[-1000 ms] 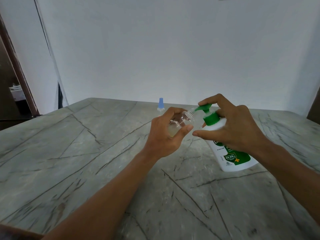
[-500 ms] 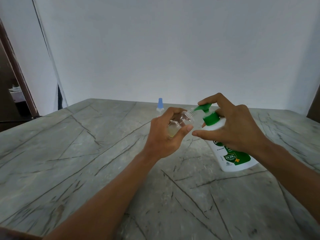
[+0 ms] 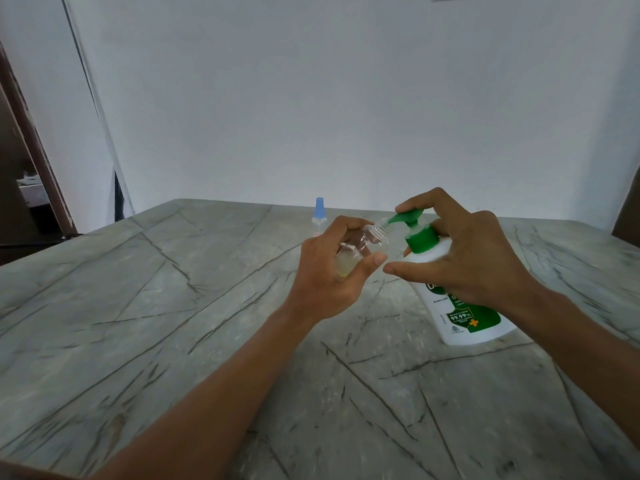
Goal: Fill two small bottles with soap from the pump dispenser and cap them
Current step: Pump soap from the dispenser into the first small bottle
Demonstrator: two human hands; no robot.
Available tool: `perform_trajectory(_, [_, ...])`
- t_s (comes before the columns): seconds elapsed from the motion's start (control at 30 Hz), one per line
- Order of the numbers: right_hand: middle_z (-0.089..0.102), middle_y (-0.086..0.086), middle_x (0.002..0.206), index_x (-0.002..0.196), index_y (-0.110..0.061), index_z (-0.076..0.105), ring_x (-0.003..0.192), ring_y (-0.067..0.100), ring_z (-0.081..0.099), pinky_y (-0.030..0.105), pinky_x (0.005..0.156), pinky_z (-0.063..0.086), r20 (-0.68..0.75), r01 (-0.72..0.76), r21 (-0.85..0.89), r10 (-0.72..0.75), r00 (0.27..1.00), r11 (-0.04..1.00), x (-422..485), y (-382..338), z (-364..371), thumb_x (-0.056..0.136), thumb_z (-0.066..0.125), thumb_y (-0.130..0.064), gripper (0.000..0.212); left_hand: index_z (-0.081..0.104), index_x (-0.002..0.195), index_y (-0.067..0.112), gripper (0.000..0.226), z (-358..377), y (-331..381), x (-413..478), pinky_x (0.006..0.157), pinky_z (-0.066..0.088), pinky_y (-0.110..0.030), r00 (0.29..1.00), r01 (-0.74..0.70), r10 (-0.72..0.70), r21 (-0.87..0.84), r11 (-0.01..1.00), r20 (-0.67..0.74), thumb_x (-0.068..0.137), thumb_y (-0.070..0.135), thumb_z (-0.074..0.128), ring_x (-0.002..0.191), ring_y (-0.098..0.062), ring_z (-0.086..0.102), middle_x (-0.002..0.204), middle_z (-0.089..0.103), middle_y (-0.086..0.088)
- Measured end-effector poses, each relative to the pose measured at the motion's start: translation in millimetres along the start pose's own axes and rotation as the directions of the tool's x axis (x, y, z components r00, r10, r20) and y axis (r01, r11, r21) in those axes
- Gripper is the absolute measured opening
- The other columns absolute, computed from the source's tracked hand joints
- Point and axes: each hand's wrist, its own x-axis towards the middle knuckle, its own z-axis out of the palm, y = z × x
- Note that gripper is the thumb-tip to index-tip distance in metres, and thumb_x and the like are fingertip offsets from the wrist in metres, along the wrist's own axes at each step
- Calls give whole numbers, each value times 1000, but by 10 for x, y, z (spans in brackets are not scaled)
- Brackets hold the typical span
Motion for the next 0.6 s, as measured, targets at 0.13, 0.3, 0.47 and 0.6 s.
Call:
perform_trajectory(0.13, [55, -35, 83, 122, -48, 41, 83, -11, 60, 3, 66, 46, 22, 52, 7, -52, 998, 999, 0, -34, -14, 62, 80, -54, 71, 62, 111, 2, 35, -12, -10, 8, 73, 52, -13, 1000, 8, -9, -14, 1000, -20, 84, 21, 74, 85, -4, 68, 100, 71, 5])
perform_trajectory(0.3, [54, -34, 87, 121, -56, 34, 74, -6, 63, 2, 63, 47, 26, 42, -4, -42, 999, 999, 3, -40, -12, 60, 77, -60, 74, 61, 112, 1, 36, -20, 3, 14, 74, 53, -16, 1000, 3, -3, -7, 1000, -29, 84, 22, 74, 86, -6, 69, 101, 72, 2])
perform_trajectory(0.47, [57, -33, 83, 113, -53, 41, 74, -2, 64, 7, 66, 46, 1, 10, 22, -10, 1000, 1000, -2, -34, -10, 58, 82, -54, 69, 62, 112, 2, 36, -26, 2, 15, 75, 52, -13, 1000, -1, 1, -3, 1000, -17, 84, 21, 75, 87, -3, 68, 102, 71, 5])
perform_trajectory(0.6, [57, -33, 81, 110, -49, 44, 83, -10, 61, 5, 63, 45, -9, 5, 38, -5, 1000, 999, -5, -31, -13, 59, 83, -53, 65, 62, 113, 3, 36, -13, -1, 5, 75, 53, -14, 1000, -4, 4, -9, 1000, 3, 84, 21, 75, 87, -3, 69, 102, 71, 6])
